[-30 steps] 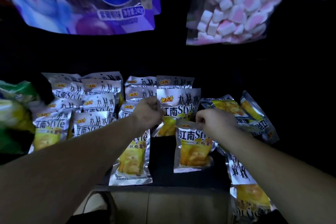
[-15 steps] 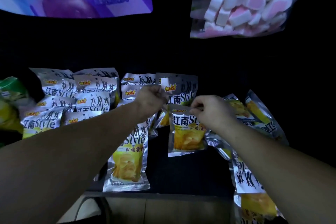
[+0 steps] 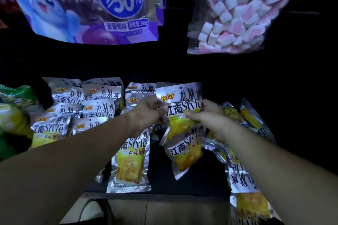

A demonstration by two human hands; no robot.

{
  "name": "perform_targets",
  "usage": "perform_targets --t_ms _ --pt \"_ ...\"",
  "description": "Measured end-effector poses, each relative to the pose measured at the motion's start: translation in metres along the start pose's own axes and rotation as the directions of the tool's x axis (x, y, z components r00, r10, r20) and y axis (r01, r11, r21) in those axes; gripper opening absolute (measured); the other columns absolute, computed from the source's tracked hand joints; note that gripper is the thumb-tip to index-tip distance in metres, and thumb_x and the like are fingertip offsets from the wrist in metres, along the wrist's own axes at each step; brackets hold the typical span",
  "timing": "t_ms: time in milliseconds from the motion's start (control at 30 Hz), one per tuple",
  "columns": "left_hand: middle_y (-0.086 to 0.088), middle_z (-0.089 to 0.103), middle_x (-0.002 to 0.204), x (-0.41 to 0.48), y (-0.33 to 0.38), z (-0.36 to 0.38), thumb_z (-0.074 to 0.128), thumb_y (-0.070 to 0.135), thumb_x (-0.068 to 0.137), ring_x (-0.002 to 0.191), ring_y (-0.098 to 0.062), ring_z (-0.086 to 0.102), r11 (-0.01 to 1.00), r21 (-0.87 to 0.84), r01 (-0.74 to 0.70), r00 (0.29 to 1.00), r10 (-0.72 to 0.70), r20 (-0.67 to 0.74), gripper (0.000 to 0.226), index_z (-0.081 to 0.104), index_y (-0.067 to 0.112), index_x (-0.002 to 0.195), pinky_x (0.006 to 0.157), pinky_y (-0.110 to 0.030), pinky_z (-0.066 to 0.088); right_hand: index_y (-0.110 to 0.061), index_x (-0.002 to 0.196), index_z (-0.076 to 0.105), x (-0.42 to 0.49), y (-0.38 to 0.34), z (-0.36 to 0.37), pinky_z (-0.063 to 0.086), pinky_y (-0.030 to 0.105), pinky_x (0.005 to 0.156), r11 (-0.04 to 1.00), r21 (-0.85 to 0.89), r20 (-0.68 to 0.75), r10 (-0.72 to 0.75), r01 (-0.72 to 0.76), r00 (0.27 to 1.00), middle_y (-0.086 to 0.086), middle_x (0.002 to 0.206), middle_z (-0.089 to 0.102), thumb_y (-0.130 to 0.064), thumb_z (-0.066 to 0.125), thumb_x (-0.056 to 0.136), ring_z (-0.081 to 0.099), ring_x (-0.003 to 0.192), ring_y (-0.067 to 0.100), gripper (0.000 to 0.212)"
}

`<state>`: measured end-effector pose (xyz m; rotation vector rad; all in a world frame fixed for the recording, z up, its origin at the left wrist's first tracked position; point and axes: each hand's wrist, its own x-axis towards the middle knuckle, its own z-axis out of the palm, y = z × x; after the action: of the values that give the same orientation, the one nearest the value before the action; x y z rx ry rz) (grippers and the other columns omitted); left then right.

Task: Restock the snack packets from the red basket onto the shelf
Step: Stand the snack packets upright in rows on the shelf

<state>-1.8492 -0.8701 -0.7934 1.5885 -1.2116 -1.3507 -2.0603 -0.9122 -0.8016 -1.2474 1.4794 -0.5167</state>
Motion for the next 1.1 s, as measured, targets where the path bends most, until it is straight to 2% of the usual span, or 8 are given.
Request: perform_targets --t_ms 133,267,400,500,567,667,767,1100 --pt "-0.011 0.062 0.085 0.004 -0.025 0.012 0.065 0.009 0.100 0.080 -0.021 0.068 0.972 -0.217 0.087 0.993 -0.103 -0.062 0.010 0.057 0.006 0.095 0.084 -0.040 0.063 -0.021 0.157 0.034 0.012 0.010 0.006 0.045 0.044 0.104 0.999 -0.037 -0.124 0.007 -0.011 0.992 0.003 0.160 0.039 -0.036 0.083 0.086 0.046 0.139 0.031 0.088" --pt "-0.010 0.067 0.092 0.006 -0.050 0.026 0.072 -0.004 0.090 0.085 -0.024 0.064 0.982 -0.125 0.141 0.988 -0.147 -0.046 0.016 0.062 0.006 0.097 0.078 -0.032 0.054 -0.023 0.098 0.057 0.023 0.011 0.012 0.051 0.037 0.076 0.997 0.035 -0.203 -0.061 0.069 0.977 0.004 0.106 0.066 -0.033 0.079 0.089 0.061 0.096 0.026 0.025" --pt "-0.013 0.072 0.083 0.012 -0.059 0.023 0.078 0.005 0.087 0.078 -0.021 0.065 0.992 -0.057 0.113 0.985 -0.119 -0.126 0.014 0.067 -0.002 0.088 0.067 -0.031 0.054 -0.019 0.108 0.055 0.023 0.002 0.009 0.054 0.046 0.086 0.992 0.094 -0.256 -0.062 0.089 0.965 0.006 0.109 0.065 -0.027 0.075 0.093 0.061 0.097 0.025 0.026" --pt "-0.019 0.075 0.088 0.015 -0.060 0.026 0.082 0.011 0.086 0.072 -0.022 0.068 0.986 -0.123 0.110 0.969 -0.134 -0.208 0.019 0.067 0.002 0.080 0.072 -0.039 0.061 -0.031 0.149 0.034 0.016 0.002 0.005 0.050 0.038 0.089 0.978 0.011 -0.268 -0.198 0.209 0.943 -0.001 0.108 0.060 -0.019 0.071 0.096 0.061 0.098 0.015 0.066" --pt "-0.017 0.075 0.086 0.014 -0.058 0.032 0.081 0.010 0.086 0.070 -0.023 0.069 0.982 -0.154 0.106 0.963 -0.140 -0.231 0.020 0.066 0.007 0.075 0.072 -0.040 0.063 -0.043 0.155 0.024 0.012 0.008 0.004 0.046 0.031 0.084 0.943 -0.065 -0.190 -0.334 0.328 0.923 -0.007 0.117 0.053 -0.011 0.066 0.099 0.056 0.101 0.009 0.077" --pt "-0.007 0.073 0.071 0.009 -0.056 0.037 0.078 0.004 0.089 0.056 -0.016 0.066 0.957 -0.265 0.115 0.950 -0.184 -0.252 0.024 0.062 0.008 0.071 0.053 -0.027 0.057 -0.043 0.139 0.046 0.011 0.016 0.007 0.044 0.026 0.063 0.894 -0.228 -0.127 -0.420 0.386 0.898 -0.006 0.096 0.046 -0.012 0.064 0.100 0.051 0.080 0.013 0.052" --pt "-0.005 0.070 0.065 0.006 -0.054 0.032 0.076 -0.002 0.088 0.045 -0.008 0.063 0.931 -0.343 0.127 0.938 -0.225 -0.263 0.016 0.062 0.001 0.081 0.041 -0.018 0.047 -0.029 0.096 0.067 0.011 0.018 0.010 0.053 0.034 0.074 0.940 -0.142 -0.082 -0.324 0.310 0.943 0.016 0.090 0.061 -0.014 0.073 0.094 0.061 0.082 0.032 0.016" --pt "-0.024 0.071 0.082 0.015 -0.052 -0.003 0.079 0.005 0.088 0.070 -0.024 0.070 0.989 -0.031 0.142 0.984 -0.145 -0.105 0.017 0.063 0.006 0.081 0.072 -0.037 0.064 -0.022 0.086 0.069 0.020 0.018 0.014 0.044 0.024 0.068 0.964 -0.127 -0.140 -0.252 0.235 0.958 -0.005 0.088 0.064 -0.009 0.074 0.092 0.058 0.076 0.008 0.015"
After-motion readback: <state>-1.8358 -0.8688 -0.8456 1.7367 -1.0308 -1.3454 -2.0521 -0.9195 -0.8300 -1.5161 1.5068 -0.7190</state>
